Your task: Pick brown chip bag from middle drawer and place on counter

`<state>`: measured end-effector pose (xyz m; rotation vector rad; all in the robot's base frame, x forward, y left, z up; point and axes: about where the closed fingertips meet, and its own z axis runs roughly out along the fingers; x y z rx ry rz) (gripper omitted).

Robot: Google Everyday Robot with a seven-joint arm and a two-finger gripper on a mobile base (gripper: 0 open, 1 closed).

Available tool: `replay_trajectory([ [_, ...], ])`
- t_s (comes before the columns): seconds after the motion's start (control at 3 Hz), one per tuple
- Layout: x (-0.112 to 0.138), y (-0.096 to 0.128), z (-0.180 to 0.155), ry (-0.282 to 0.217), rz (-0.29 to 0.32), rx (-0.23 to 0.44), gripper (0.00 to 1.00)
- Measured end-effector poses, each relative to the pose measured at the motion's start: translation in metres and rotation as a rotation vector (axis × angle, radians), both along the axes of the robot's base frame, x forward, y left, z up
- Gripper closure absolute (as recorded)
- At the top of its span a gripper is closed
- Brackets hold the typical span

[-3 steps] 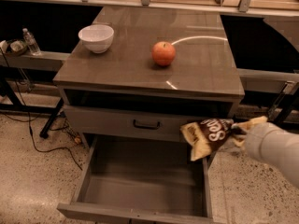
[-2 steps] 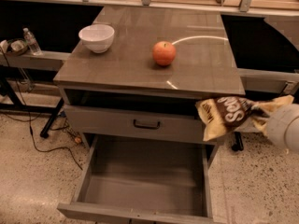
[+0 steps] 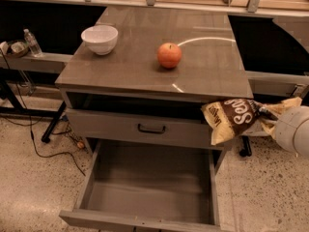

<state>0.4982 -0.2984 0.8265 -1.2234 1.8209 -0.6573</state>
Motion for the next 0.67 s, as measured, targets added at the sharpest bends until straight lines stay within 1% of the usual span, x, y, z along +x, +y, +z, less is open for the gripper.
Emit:
replay_trajectory([
  [0.33,0.0,-0.016,0.014,-0.035,-0.021,-0.02,1.0],
  [0.67,0.009,-0.036,0.051,-0.119,-0.04,-0.056,1.0],
])
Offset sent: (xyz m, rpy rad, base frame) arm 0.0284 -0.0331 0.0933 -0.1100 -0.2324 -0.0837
